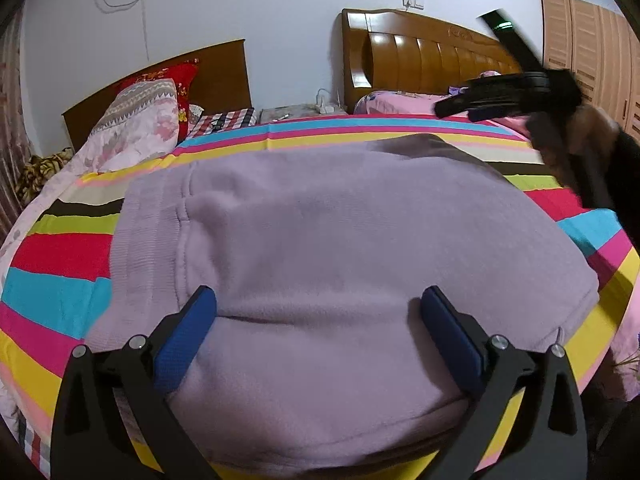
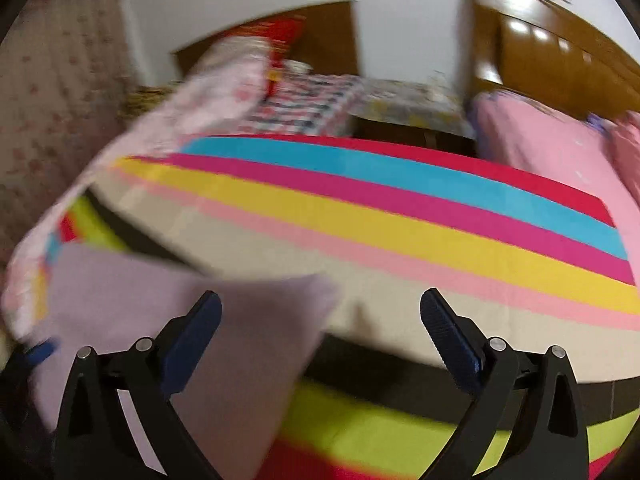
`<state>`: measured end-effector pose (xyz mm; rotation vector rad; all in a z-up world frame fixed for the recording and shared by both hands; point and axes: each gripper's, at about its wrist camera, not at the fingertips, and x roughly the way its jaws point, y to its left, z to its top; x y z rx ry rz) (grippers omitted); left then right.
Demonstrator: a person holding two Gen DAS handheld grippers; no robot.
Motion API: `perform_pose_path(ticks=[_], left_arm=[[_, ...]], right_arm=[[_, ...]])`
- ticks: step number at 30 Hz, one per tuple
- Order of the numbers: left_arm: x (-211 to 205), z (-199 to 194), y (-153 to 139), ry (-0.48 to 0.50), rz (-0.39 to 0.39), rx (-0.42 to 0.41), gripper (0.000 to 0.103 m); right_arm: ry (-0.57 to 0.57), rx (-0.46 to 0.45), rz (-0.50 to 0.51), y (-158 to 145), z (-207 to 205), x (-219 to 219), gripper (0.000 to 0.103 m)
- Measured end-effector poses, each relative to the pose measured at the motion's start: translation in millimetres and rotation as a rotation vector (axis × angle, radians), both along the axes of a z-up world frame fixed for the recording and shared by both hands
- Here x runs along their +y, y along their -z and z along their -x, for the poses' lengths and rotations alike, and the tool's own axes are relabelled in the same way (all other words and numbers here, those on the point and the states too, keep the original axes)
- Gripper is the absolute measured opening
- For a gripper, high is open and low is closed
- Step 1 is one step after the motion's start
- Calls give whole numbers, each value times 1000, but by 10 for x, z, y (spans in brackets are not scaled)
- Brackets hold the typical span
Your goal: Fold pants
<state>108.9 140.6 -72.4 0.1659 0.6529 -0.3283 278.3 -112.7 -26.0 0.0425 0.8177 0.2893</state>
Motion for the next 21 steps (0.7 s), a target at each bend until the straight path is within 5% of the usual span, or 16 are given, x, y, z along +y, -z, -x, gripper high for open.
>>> perform_pose_path(ticks=[4,7,10,13,17,19,21], left_arm=[[-6,35,4,1,2,-6,102],[17,5,12,2,0,-5,102],[16,27,10,2,1,-5,102],[13,27,-1,0,2,-5,102],[13,28,-6,1,1,-5,102],[13,28,-7,0,1,-5,102],[6,26,-13,0,0,-5,102]], right_arm=[[-160,75,169,356,102,257,98],[40,82,127,449,-296,-103,98],[105,30,19,197,-391,-165,98],[-79,2,-10,30,-172,226,98],[-252,-12,206,256,-82,846,98],[-227,35,180,356,-149,788,98],[-83,68,92,304,-222,617,98]])
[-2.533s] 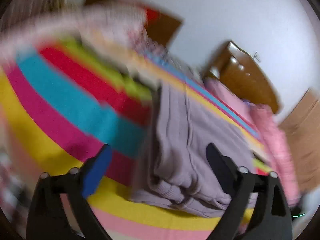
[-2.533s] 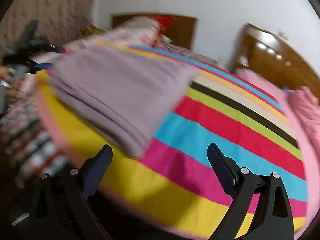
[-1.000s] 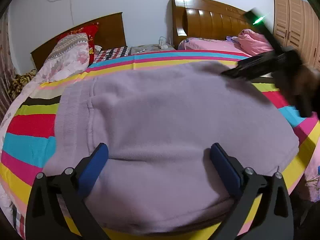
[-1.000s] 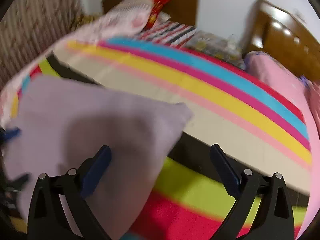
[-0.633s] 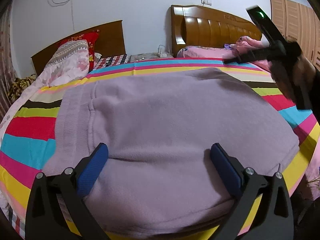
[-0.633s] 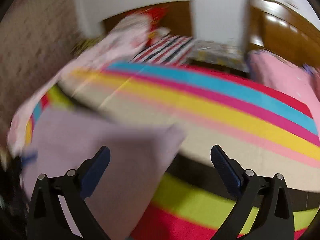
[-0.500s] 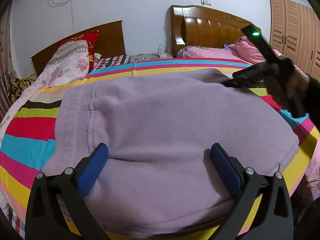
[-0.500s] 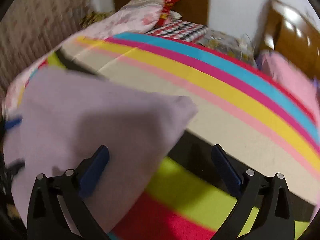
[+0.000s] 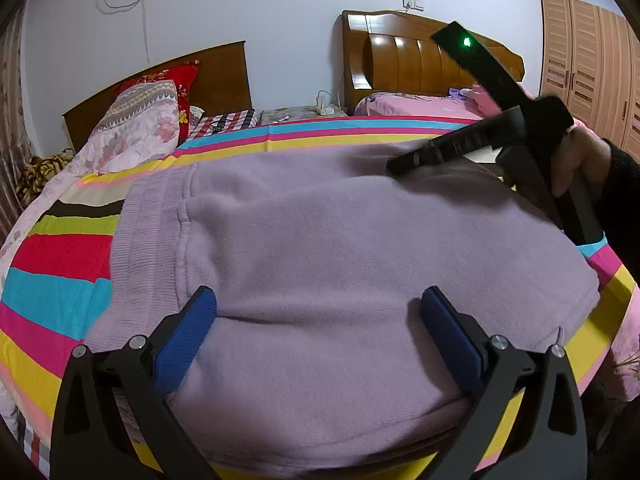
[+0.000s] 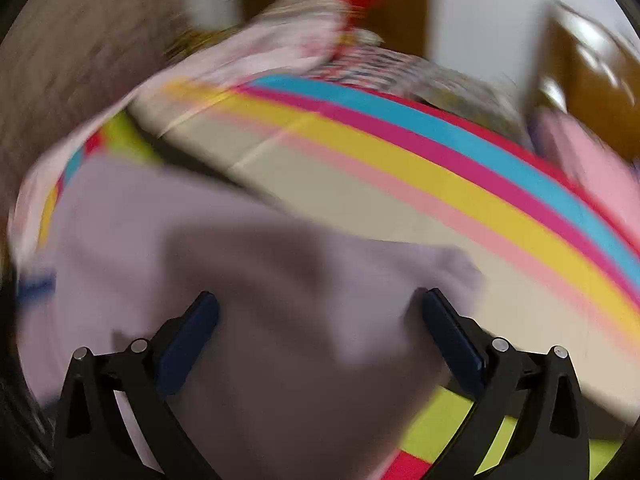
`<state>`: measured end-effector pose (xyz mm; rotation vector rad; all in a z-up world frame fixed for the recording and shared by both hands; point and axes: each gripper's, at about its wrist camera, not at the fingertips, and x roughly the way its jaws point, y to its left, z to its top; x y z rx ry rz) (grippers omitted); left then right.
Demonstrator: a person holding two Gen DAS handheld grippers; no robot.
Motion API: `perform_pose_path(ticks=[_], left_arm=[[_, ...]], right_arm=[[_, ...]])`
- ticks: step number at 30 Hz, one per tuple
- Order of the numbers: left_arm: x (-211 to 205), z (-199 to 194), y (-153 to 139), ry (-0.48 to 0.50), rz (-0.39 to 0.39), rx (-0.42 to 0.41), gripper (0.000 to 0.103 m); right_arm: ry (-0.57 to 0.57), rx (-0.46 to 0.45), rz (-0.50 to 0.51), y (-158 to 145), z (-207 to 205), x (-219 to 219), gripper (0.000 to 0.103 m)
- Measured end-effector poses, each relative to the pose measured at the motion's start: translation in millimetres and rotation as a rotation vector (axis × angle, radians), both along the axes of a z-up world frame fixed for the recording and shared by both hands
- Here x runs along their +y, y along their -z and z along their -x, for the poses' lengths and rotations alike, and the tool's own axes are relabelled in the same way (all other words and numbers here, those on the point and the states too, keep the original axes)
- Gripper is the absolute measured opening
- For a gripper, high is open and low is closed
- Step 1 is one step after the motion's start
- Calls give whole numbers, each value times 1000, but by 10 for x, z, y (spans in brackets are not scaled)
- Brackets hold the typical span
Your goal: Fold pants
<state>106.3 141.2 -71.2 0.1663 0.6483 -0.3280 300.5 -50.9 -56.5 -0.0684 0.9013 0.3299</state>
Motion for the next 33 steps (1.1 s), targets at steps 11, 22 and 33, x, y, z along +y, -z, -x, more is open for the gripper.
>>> perform_pose_path(ticks=[11,22,33], left_arm=[[-35,-8,2,-9,-5,-7,102],[-63,-14,-1,-23,-16,-7,102],[-196,543,-518,-233,2,-184,101]], right_arm=[[-23,-90,76,-54,1742,49,98],[64,-131,-8,-100,2789,-347,98],[153,-362,-120,-514,3346,-428,99]])
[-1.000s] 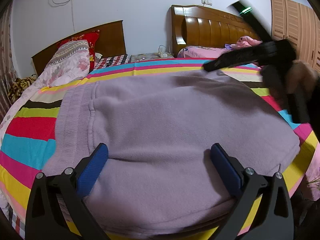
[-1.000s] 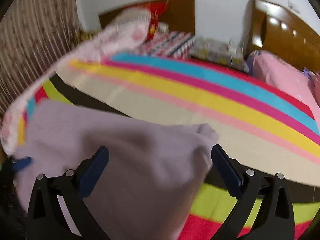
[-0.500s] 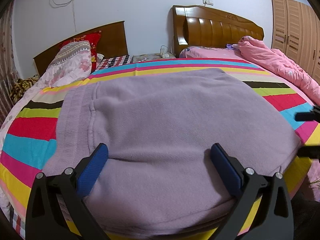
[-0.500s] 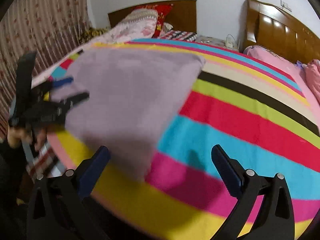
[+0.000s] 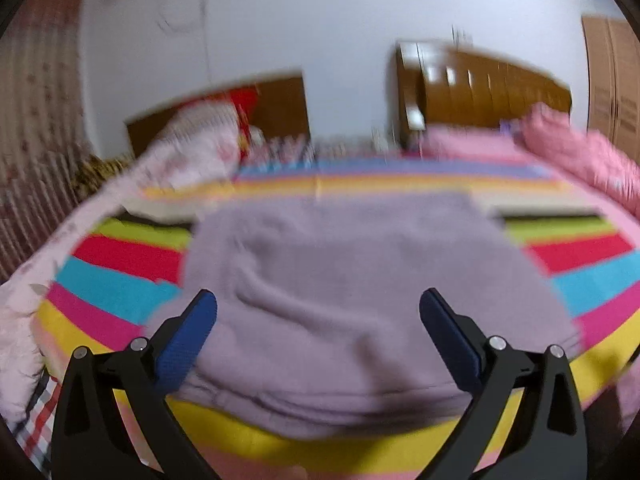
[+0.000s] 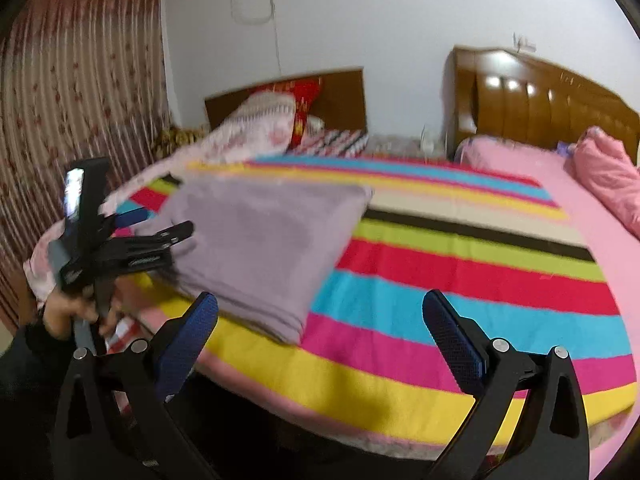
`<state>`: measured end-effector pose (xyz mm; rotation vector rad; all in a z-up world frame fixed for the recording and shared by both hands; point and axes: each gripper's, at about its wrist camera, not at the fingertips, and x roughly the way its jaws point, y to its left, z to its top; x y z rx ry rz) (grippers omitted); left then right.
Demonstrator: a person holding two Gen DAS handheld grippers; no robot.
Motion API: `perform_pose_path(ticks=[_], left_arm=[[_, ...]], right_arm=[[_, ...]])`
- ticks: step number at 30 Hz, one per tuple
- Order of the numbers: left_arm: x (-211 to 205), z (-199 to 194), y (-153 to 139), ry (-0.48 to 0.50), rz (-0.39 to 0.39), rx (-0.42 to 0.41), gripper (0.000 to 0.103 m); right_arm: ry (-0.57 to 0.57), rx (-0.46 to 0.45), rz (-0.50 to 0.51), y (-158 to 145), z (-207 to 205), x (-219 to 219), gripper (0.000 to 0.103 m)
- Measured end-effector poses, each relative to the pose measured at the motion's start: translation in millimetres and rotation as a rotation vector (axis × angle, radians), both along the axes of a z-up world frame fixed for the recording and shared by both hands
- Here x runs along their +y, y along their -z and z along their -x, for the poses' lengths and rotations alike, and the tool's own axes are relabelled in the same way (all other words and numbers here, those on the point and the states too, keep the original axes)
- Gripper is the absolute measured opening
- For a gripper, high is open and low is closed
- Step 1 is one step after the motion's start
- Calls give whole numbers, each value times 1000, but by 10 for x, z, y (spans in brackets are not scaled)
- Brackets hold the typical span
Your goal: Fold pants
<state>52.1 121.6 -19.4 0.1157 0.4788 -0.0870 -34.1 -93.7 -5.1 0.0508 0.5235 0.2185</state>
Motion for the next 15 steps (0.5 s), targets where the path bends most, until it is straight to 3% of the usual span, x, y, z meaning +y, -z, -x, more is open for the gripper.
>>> perform_pose_path(ticks=[3,9,12,15], left_arm=[[11,483,-454,3,26,-167,102],[-10,876,-1064,-101,-12,-355,102],[-28,847,-1118,-76,-3,-328,102],[-12,698,-993,-59,48,-220,102]], right_arm=[[7,-70,-19,-153,91,38,98],[6,-150,-62,-470,157,109,99],[3,-140,-56,-502,121,180,99],[21,-90,-8,-435,-50,285,99]])
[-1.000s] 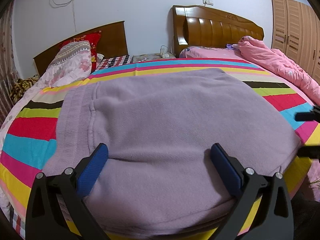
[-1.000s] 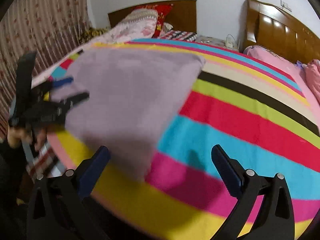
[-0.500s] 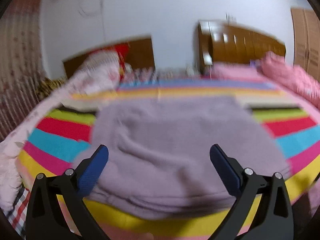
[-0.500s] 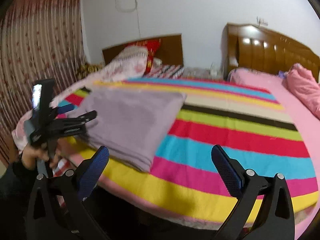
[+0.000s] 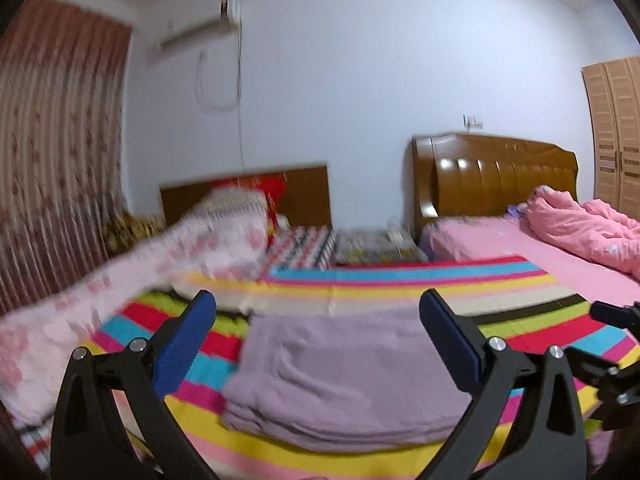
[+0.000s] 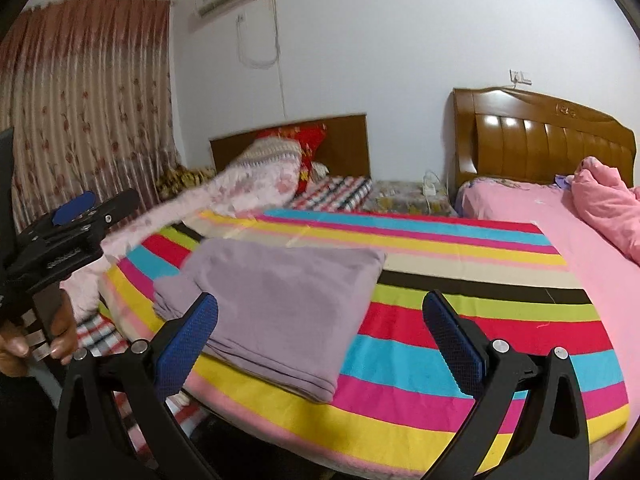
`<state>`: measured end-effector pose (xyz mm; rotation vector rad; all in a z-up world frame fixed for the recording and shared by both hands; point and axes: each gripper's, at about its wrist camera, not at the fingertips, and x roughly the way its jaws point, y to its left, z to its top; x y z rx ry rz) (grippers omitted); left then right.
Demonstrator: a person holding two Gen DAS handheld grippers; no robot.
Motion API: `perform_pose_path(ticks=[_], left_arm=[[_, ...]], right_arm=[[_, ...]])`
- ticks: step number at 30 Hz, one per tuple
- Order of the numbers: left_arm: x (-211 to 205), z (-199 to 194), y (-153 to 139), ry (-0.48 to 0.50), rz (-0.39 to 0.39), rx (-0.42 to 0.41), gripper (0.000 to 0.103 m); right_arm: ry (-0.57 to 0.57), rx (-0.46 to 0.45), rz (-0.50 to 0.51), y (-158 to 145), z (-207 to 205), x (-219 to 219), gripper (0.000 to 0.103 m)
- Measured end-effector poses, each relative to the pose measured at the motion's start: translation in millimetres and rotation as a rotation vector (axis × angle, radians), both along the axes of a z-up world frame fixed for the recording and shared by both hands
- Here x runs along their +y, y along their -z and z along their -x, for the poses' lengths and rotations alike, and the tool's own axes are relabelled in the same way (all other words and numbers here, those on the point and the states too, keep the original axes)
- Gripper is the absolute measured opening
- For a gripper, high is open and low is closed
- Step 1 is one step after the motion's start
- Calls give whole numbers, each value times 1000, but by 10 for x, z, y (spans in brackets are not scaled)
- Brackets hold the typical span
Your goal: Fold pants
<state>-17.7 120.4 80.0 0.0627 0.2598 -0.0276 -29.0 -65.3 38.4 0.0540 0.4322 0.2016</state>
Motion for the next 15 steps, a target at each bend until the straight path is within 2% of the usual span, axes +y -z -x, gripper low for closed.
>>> perform_pose_path(ticks=[3,9,13,15], left_arm=[[137,-142,159,-49,51,77,102],[379,-202,313,-141,46,115,102],[563,-206,384,-177,67,133,102],[644,-233,424,-192,79,148,102]], right_arm=[[14,70,39,135,-253,110,99],[23,186,82,514,-904,366,98],[31,262,32,630,-1328,489,99],[2,309,68,741,-1472,674,98]])
